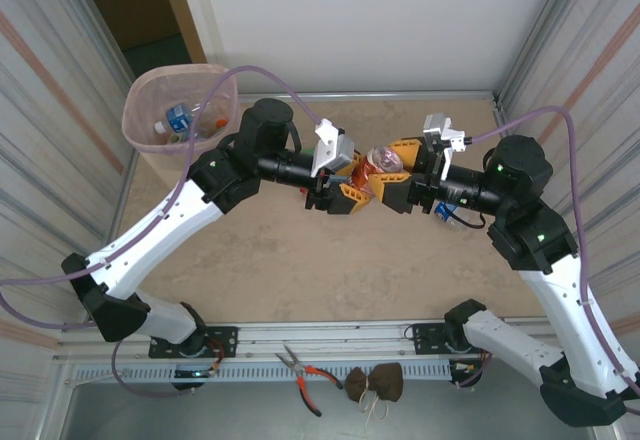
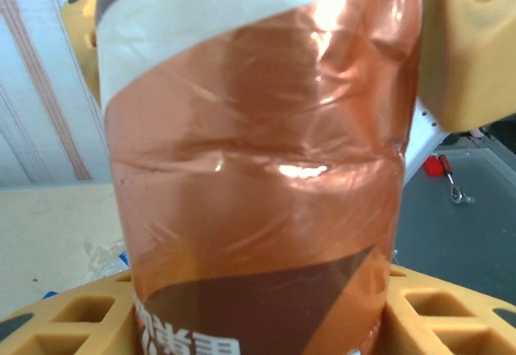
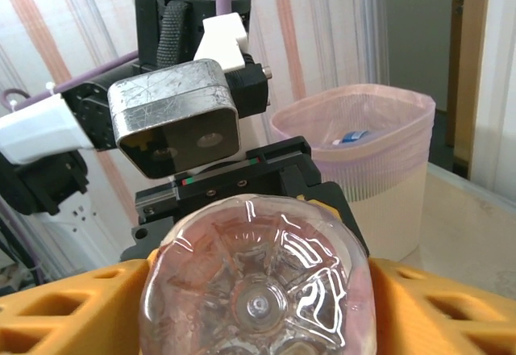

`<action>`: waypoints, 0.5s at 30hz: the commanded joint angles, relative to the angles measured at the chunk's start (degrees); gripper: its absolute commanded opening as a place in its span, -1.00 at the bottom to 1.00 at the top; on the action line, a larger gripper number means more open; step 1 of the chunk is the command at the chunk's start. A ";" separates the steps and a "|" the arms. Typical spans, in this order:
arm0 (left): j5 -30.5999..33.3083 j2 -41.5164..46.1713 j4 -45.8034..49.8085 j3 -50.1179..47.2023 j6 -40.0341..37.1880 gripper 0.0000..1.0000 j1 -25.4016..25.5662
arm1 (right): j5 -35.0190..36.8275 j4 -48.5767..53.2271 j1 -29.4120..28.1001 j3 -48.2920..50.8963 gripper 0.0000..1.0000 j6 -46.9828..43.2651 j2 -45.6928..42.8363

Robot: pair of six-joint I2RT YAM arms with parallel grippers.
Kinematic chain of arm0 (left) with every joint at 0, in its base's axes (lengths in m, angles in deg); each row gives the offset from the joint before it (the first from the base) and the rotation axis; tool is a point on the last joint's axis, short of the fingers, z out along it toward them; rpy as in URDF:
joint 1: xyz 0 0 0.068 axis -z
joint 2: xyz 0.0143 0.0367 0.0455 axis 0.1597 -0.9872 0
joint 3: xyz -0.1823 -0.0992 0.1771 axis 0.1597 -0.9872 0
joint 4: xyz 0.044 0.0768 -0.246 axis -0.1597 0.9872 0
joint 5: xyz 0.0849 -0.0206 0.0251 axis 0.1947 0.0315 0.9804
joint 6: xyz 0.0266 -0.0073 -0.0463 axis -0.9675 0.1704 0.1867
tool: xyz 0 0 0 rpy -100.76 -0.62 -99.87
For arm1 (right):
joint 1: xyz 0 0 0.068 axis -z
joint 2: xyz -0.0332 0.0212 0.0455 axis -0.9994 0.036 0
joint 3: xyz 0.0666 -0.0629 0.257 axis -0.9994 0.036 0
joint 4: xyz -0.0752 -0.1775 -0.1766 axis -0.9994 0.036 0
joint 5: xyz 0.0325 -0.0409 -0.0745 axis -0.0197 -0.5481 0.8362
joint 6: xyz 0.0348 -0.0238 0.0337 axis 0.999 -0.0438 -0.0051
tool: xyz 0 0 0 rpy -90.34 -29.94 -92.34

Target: Put the plastic bottles in the bin

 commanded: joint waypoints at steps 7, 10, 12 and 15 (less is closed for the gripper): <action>8.91 3.21 2.34 1.34 -0.79 0.05 -1.86 | 9.31 -0.16 -0.38 -1.66 0.71 -1.04 -3.70; 13.33 5.20 2.55 0.53 1.00 0.04 -4.55 | 11.62 -0.37 -0.27 -1.18 0.73 -1.71 -4.70; 16.42 6.79 3.08 0.04 2.54 0.03 -7.16 | 12.84 -0.43 -0.27 -0.84 0.75 -1.96 -5.17; 19.75 8.98 4.06 -0.43 4.05 0.01 -11.23 | 14.24 -0.53 -0.27 -0.62 0.76 -1.97 -5.29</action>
